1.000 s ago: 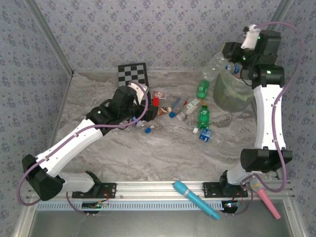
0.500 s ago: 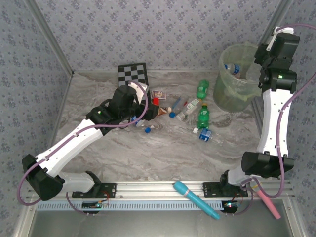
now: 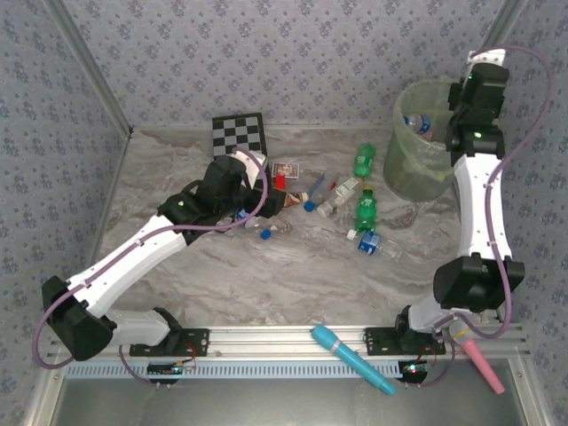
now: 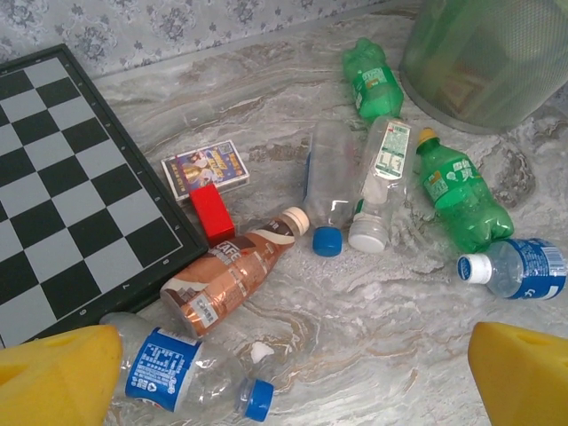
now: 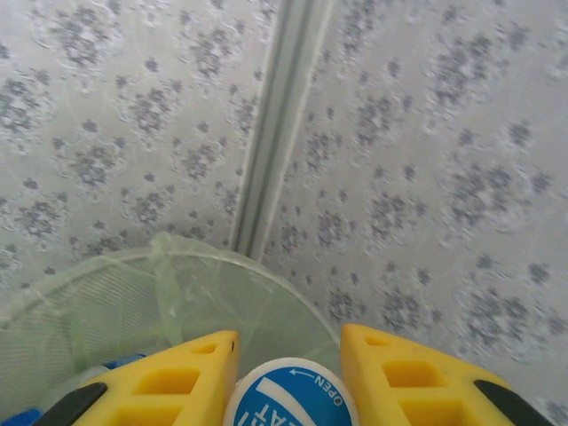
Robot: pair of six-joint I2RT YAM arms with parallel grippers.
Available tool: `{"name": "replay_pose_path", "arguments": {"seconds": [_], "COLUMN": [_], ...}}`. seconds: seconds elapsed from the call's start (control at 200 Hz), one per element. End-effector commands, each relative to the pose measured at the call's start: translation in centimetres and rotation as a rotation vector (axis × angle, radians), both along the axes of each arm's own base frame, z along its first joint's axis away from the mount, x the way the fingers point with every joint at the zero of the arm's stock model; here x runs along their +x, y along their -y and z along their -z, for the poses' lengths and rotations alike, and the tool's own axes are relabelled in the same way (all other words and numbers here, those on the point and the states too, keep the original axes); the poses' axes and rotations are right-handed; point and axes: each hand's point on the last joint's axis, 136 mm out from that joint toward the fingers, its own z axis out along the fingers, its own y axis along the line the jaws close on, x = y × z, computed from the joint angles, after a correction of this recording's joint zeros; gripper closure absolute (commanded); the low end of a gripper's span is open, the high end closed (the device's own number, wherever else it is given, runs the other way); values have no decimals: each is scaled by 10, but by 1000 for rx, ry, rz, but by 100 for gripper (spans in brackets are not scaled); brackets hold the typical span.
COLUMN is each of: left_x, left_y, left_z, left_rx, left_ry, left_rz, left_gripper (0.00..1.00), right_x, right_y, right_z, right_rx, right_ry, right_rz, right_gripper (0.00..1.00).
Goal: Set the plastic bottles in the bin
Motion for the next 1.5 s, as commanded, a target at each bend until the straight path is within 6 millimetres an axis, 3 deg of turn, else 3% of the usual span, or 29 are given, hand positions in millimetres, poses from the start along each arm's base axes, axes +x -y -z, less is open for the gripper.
{"name": "replay_pose_path", "arguments": {"seconds": [0.0,0.335,0.475,0.56,0.67,0.695,0.77,0.845,1.074,1.259,1.494], "left_x": [2,3,3,4,3,3,2,1,-1,-2,-1], "left_y": [-1,-7,-12,-16,-20,-21,-22,-24,-25,-24,-22], "left_z": [-18,-20,-22,-22,-22,-22,-23,-23,-21,-18,-9], "left_rx": [-56,-71,-67,-69,-76,-79,-82,-83,-84,-85,-83], "left_ry": [38,25,26,23,21,21,20,21,13,1,-29], "left_rz": [2,-22,-41,-58,-75,-77,-79,-86,-84,-76,-76], "left_gripper": [0,0,0,0,0,0,0,0,0,0,0], "right_x": [24,93,111,117,119,118,114,108,84,58,13], "right_y": [-6,-21,-17,-18,-23,-22,-19,-21,-38,-54,-83], "right_z": [-13,11,19,23,29,31,31,28,8,3,26], "right_rx": [-109,-159,-160,-161,-142,-142,-137,-125,-92,-44,97], "right_ry": [77,67,60,59,42,35,29,26,34,18,-46], "right_rz": [30,7,12,13,-13,-10,20,15,-20,-60,-144], "right_gripper": [69,69,70,77,62,56,20,0,0,0,0]}}
